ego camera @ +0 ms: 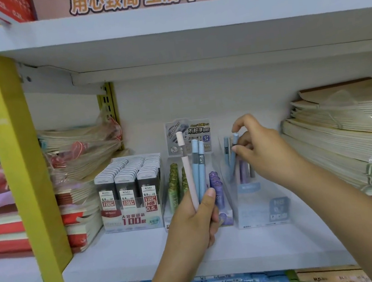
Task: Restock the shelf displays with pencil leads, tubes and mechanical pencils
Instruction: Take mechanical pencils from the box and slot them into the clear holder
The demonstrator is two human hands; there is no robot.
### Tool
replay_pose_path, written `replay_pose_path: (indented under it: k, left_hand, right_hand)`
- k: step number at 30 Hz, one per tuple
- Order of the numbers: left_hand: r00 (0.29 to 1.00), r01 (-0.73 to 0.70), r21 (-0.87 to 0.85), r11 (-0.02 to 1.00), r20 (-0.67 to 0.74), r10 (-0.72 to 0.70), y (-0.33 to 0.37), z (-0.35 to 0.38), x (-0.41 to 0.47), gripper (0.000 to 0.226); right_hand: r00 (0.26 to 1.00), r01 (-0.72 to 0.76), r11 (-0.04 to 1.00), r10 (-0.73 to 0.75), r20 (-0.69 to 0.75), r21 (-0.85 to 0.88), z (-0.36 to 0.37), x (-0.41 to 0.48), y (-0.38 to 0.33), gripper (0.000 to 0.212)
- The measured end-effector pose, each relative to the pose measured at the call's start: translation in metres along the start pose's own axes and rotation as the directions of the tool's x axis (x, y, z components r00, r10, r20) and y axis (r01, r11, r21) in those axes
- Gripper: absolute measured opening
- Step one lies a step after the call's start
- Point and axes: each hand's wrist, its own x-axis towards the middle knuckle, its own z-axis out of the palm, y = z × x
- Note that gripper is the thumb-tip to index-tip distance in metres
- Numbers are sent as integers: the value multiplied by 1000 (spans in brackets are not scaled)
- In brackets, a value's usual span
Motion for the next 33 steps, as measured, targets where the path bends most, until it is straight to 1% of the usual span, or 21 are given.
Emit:
replay_pose_path:
  k: [2,3,5,6,8,10,12,13,14,15,16,17,18,19,20,21,25,28,31,33]
  left_hand:
    - [1000,-2,-4,1000,6,2,0,0,0,32]
    - [1000,0,-5,1000,10,0,0,0,0,32]
    - [1000,8,-16,1000,17,-8,1,0,-1,32]
    - [1000,12,-28,1000,20,-12,1,-1,-1,32]
    - [1000,19,-39,999,22,-19,2,-1,-2,31]
    - [999,26,-46,999,27,-24,3,-2,-3,31]
    - [999,29,-43,999,40,-27,4,-2,-4,31]
    - [998,28,-24,999,49,-26,5,-2,-5,33]
    - [998,22,5,1000,60,-22,6,-1,-5,35]
    - [997,14,33,999,71,-16,7,-1,-5,37]
    - [997,7,50,999,78,-11,7,-1,-5,36]
    - [996,2,57,998,87,-7,8,1,-5,35]
    - [995,-2,61,998,102,-4,9,2,-5,33]
    - [993,-5,63,998,119,-2,10,4,-6,32]
    - [991,-11,64,998,136,2,11,6,-7,30]
    - [989,-16,66,998,148,6,12,7,-7,29]
    - [987,-12,47,999,162,5,14,11,-11,32]
    - [984,-6,-2,1000,176,6,15,12,-14,25]
    - [986,-1,4,1000,169,1,16,12,-15,29]
    - [990,5,22,1000,139,-8,16,12,-14,33]
  right_hand:
    - [1000,28,998,-27,7,-61,3,4,-2,34]
    - [998,57,989,-57,-2,-134,4,6,-3,30]
    - [988,109,942,-137,-69,-316,4,11,-3,26]
    - [983,114,924,-159,-95,-365,3,13,-2,26]
    - [988,81,905,-127,-83,-417,3,17,-1,25]
    - [999,33,885,-36,2,-465,4,17,0,27]
    - [1000,19,877,-11,21,-481,2,13,-1,29]
    - [999,32,896,-45,-19,-443,0,9,-4,29]
    - [993,48,937,-83,-87,-345,-2,3,-11,27]
    - [987,53,983,-79,-144,-175,-5,-4,-19,24]
    - [989,27,999,-21,-145,43,-7,-11,-27,19]
    - [995,-34,965,56,-79,261,-7,-18,-35,16]
    - [994,-107,893,112,14,438,-8,-25,-42,15]
    - [987,-158,815,134,83,557,-8,-31,-47,16]
    - [984,-180,758,140,114,627,-9,-35,-49,19]
    - [982,-187,723,148,115,665,-9,-37,-50,21]
    - [973,-205,644,219,80,737,-12,-42,-48,23]
    - [968,-223,640,237,88,735,-13,-44,-42,23]
    - [956,-267,588,262,133,764,-15,-45,-36,25]
    - [947,-255,557,309,88,791,-17,-43,-34,21]
